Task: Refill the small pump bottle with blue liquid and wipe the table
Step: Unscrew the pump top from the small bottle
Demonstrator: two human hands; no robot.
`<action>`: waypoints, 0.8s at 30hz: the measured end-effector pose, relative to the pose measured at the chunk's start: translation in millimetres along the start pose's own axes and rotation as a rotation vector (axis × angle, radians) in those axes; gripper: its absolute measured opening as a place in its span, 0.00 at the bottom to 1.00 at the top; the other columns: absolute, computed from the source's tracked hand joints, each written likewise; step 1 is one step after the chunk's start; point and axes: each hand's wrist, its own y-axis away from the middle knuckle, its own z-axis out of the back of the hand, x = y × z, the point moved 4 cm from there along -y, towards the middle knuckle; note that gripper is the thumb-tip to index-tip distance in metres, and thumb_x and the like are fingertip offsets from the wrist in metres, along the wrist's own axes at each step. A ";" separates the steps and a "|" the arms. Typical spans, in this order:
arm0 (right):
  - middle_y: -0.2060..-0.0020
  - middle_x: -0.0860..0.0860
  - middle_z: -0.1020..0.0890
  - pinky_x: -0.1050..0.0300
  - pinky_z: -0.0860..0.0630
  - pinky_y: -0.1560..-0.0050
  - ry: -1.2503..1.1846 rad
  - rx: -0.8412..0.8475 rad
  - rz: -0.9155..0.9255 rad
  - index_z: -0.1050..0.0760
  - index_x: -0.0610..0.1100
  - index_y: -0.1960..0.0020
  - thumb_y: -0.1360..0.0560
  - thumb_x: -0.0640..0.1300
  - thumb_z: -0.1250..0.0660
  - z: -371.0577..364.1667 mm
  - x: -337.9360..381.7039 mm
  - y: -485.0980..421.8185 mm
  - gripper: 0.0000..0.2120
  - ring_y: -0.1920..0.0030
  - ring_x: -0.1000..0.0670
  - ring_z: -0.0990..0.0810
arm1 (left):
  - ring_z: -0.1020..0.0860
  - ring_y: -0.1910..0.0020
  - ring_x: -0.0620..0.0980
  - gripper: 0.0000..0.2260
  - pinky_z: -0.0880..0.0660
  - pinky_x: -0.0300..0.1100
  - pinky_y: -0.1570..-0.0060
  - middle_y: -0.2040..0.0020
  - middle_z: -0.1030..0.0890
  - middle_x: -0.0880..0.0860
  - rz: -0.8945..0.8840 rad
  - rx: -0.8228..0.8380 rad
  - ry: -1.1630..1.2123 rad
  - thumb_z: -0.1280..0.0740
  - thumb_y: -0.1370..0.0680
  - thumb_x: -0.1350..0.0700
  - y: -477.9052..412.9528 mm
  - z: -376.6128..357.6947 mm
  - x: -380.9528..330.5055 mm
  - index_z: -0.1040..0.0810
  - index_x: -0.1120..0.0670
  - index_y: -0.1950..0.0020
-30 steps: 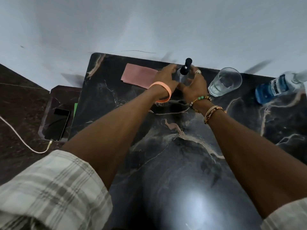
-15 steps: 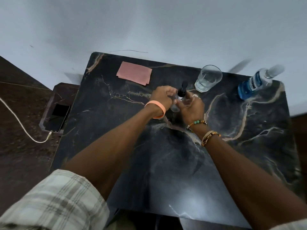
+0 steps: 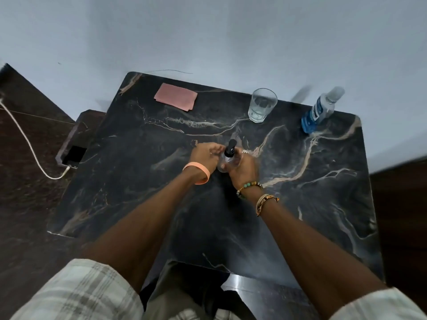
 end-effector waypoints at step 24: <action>0.61 0.50 0.18 0.58 0.28 0.64 0.113 0.014 0.096 0.22 0.48 0.55 0.32 0.39 0.28 -9.6 1.2 -2.7 0.09 0.61 0.48 0.22 | 0.19 0.49 0.48 0.18 0.23 0.47 0.44 0.50 0.16 0.51 -0.086 -0.114 -0.051 0.25 0.33 0.64 25.2 -3.1 -11.0 0.19 0.55 0.45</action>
